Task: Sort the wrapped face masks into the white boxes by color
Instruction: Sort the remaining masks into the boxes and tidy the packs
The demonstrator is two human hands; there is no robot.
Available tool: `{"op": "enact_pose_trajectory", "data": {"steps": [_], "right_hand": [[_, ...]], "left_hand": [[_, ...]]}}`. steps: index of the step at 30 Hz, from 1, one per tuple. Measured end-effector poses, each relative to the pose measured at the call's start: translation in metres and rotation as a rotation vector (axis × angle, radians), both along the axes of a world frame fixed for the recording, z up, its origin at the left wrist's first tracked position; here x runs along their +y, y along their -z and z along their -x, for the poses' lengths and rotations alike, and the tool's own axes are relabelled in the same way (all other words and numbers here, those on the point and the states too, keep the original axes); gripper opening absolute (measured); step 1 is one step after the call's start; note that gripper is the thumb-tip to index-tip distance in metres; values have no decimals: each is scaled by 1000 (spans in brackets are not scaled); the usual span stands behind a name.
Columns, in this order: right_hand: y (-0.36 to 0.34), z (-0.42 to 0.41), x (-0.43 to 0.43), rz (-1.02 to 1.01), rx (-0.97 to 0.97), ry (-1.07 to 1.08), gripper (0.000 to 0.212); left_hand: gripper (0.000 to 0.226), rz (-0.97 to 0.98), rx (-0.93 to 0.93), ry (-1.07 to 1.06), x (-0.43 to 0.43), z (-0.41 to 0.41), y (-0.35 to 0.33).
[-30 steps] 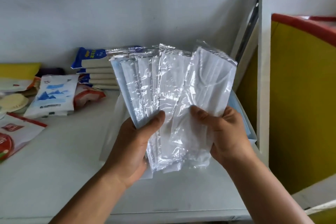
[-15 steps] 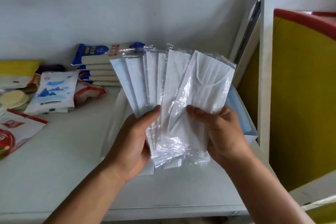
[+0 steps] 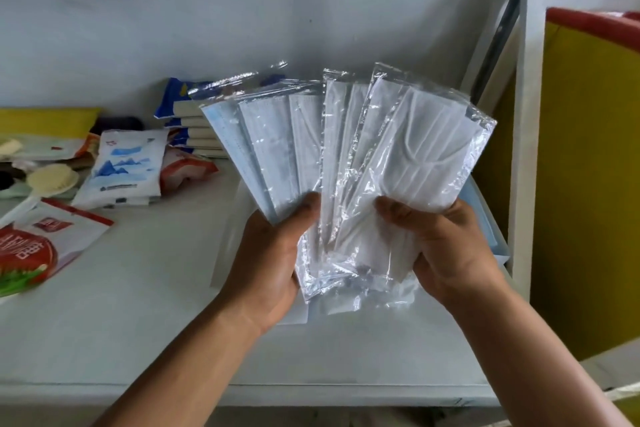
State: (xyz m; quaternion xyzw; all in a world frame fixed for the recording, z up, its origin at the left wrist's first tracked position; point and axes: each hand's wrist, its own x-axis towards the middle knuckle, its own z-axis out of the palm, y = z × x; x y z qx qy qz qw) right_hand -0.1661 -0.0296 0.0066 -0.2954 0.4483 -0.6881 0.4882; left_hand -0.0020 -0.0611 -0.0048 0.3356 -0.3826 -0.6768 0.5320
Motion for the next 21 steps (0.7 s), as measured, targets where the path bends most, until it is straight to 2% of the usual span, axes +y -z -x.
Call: {"op": "enact_pose_trajectory", "data": {"steps": [3,9,14,17,21], "right_hand": [[-1,2,0,5,-35,22,20],[-3,3,0,-41,-65,4,17],[-2,-3,2,-47,6,-59,26],[-3,0,-1,-70,-10,5,20],[-3,3,-2,-108,-48,14,21]], "left_hand": [[40,14,10,-82,-3,-1,3],[27,110,-82,-205,-6,-3,4],[32,71,-84,-168,-7,-4,4],[10,39,-110,-155,-7,-5,2],[20,65,-153,-195,-9,-6,4]]}}
